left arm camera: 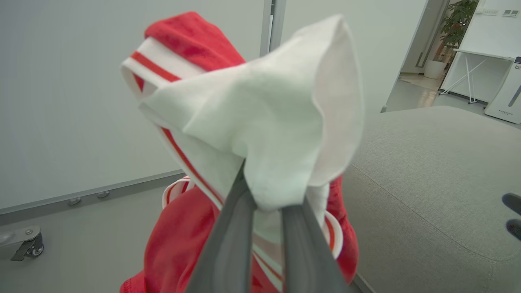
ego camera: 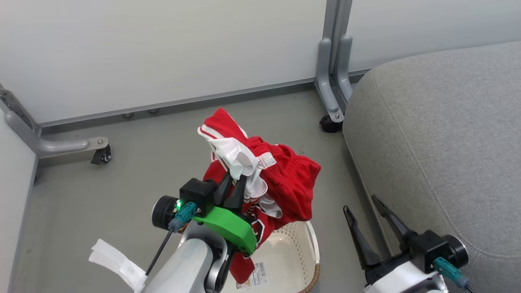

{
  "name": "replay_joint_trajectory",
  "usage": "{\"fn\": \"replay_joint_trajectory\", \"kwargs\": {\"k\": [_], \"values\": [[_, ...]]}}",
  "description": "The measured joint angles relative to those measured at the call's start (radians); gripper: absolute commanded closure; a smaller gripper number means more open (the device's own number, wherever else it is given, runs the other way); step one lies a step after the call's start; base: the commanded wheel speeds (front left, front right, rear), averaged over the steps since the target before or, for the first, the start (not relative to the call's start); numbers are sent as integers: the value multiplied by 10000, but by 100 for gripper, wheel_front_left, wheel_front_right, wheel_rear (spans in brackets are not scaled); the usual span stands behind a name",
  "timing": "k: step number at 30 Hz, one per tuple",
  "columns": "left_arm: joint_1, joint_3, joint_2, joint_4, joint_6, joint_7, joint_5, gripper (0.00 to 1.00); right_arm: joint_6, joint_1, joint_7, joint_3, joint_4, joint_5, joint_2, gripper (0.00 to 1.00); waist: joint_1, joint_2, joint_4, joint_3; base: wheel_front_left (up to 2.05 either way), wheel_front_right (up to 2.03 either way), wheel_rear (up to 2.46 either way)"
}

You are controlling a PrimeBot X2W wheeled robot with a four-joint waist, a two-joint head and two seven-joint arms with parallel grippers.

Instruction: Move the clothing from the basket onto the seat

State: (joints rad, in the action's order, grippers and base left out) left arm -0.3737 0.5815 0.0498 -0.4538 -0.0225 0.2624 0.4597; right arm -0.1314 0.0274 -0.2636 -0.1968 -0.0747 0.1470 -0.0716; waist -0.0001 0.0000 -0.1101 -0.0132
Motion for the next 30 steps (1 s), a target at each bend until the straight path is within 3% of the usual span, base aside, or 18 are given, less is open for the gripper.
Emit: {"fn": "replay_joint_trajectory", "kwargs": {"k": [10, 30], "values": [[-398, 1398, 0, 640, -153, -105, 725, 100, 0, -1007, 2, -1342, -293, -433, -163, 0, 0, 0, 124, 81, 0, 0, 0], [-1246, 3745, 10, 1716, -807, -173, 2318, 100, 0, -2017, 0, -2429, -1561, -474, -190, 0, 1, 0, 341, 196, 0, 0, 0]]}}
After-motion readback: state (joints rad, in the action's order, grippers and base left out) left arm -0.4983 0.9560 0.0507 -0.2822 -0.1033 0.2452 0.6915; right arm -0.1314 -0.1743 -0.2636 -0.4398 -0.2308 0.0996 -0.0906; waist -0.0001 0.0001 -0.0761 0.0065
